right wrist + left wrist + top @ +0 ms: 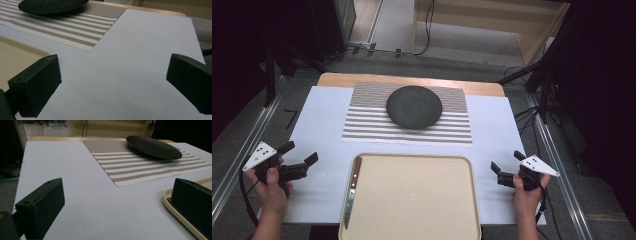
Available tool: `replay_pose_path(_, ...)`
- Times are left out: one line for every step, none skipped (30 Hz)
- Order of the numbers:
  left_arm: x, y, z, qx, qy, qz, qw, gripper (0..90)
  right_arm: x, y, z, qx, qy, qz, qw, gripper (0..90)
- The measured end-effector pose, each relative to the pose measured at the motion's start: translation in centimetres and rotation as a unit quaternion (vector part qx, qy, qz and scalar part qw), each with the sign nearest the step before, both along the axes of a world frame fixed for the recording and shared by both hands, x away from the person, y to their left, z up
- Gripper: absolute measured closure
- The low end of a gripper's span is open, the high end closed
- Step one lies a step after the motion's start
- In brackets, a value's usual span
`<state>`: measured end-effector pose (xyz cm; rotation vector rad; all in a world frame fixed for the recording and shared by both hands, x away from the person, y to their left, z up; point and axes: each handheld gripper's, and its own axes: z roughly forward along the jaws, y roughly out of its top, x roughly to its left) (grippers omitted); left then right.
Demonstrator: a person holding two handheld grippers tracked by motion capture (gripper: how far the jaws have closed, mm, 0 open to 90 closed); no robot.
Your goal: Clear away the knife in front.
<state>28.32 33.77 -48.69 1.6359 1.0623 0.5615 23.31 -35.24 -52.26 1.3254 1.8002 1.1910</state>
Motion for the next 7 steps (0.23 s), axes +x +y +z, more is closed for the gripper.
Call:
replay_pose_path(0.01,-0.03,-0.02,0.001,0.000,0.000,1.0000,0.0,0.01,0.02,0.00,-0.002,0.000,0.001,1.0000,0.0)
replay_pose_path(0.01,-0.08,-0.03,0.002,-0.001,0.000,1.0000,0.0,0.00,0.04,0.01,-0.003,0.001,0.002,1.0000,0.0)
replay_pose_path(0.02,-0.09,-0.04,0.003,0.000,-0.001,1.0000,0.0,-0.02,0.05,0.02,-0.003,0.001,0.002,1.0000,0.0)
replay_pose_path(0.05,-0.11,-0.07,0.002,0.000,0.000,1.0000,0.0,-0.05,0.04,0.03,-0.001,0.003,0.003,1.0000,0.0)
replay_pose_path(0.08,-0.10,-0.09,0.000,0.000,-0.001,1.0000,0.0,-0.04,0.00,0.03,0.004,0.006,0.006,1.0000,0.0)
replay_pose_path(0.12,-0.10,-0.11,-0.002,0.001,-0.001,1.0000,0.0,-0.04,-0.03,0.03,0.006,0.009,0.007,0.9999,0.0)
replay_pose_path(0.15,-0.11,-0.13,-0.002,0.002,-0.001,1.0000,0.0,0.02,-0.08,0.02,0.008,0.014,0.009,0.9998,0.0)
